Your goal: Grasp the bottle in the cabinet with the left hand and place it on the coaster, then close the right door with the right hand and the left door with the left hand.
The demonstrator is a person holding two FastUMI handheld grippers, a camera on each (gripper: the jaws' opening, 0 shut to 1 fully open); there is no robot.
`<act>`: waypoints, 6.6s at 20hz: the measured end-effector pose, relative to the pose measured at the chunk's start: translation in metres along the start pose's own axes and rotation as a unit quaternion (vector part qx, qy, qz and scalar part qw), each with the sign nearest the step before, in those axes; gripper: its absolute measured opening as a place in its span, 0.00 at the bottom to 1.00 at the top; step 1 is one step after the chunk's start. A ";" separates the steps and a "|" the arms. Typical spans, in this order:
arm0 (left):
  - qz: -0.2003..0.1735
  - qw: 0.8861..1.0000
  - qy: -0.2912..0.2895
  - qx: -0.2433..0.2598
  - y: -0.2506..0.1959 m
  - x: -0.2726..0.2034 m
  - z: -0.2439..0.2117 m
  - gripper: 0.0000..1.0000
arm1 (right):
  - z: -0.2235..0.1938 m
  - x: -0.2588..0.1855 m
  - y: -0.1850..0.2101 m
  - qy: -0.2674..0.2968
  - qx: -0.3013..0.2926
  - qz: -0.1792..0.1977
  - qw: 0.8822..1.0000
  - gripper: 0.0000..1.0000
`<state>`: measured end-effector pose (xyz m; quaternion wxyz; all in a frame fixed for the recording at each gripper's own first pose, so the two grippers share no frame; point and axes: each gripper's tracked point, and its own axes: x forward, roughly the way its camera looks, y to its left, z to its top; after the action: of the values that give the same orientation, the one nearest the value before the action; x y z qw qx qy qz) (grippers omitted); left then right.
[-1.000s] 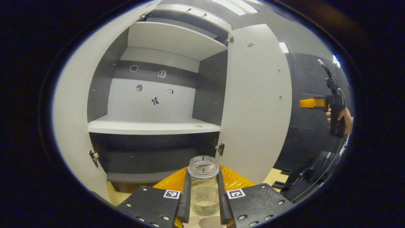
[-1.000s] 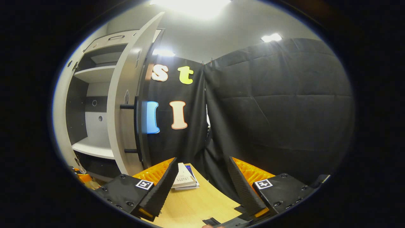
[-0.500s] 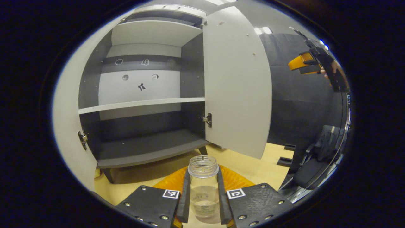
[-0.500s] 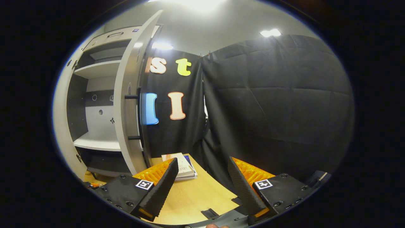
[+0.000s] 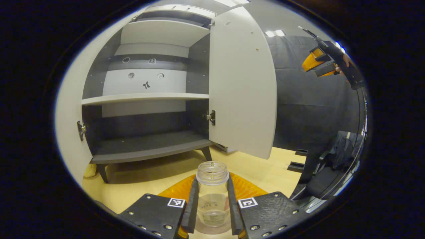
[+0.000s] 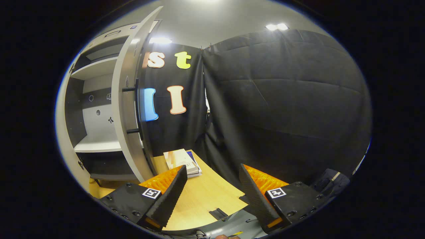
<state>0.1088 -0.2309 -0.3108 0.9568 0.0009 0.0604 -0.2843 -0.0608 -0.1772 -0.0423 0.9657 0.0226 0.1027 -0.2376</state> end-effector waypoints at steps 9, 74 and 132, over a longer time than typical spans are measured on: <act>-0.007 1.000 -0.010 -0.013 0.000 -0.021 0.012 0.72 | 0.003 -0.011 0.009 -0.007 0.015 -0.005 1.000 1.00; 0.416 0.904 0.009 -0.104 0.157 -0.223 0.265 0.96 | 0.116 0.036 0.210 -0.108 -0.007 0.342 0.933 0.97; 0.329 0.937 -0.112 -0.021 0.358 -0.307 0.350 0.94 | 0.064 -0.009 0.243 -0.079 -0.012 0.267 0.960 0.97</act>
<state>0.0885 0.2235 0.0606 0.9973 -0.0307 -0.0445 0.0495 0.0557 0.0363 0.0207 0.9992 0.0186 0.0192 0.0294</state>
